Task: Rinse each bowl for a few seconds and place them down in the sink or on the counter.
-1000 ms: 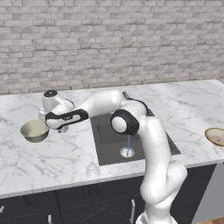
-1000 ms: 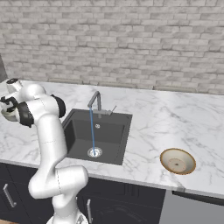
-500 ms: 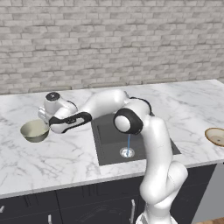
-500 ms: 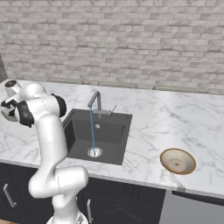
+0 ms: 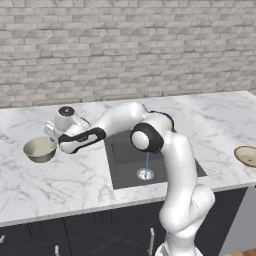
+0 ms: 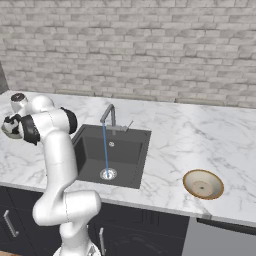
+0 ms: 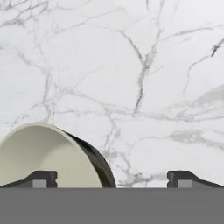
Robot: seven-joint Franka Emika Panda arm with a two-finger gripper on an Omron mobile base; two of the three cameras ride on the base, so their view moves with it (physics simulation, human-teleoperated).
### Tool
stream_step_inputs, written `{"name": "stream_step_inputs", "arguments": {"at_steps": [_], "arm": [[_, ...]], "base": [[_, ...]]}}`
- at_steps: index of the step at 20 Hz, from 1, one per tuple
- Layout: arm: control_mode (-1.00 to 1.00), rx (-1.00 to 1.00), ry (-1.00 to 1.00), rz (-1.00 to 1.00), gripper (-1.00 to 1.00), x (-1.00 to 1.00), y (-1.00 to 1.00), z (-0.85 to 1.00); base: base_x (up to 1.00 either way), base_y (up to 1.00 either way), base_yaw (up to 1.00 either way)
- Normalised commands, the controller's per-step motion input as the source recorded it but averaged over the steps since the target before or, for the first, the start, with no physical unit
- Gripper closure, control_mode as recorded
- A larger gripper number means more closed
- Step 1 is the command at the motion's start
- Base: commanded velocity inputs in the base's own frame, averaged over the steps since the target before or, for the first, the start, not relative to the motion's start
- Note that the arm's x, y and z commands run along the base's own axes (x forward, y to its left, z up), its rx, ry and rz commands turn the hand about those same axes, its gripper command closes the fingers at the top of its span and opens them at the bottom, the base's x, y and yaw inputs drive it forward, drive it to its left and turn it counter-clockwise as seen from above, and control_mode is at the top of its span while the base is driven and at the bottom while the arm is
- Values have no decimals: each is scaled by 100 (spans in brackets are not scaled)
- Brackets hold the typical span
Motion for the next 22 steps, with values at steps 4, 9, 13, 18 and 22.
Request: {"name": "stream_step_inputs", "arguments": {"at_steps": [4, 9, 13, 18, 22], "arm": [[-100, 5, 0, 3, -100, 14, 13, 0], [-100, 2, 0, 3, -100, 13, 17, -3], [-100, 2, 0, 2, -100, 13, 18, -7], [-100, 2, 2, 2, -100, 8, 11, -11], [-100, 1, 7, 2, -100, 1, 1, -20]], "base": [[0, 0, 0], [0, 0, 0], [0, 0, 0], [0, 0, 0], [0, 0, 0]]}}
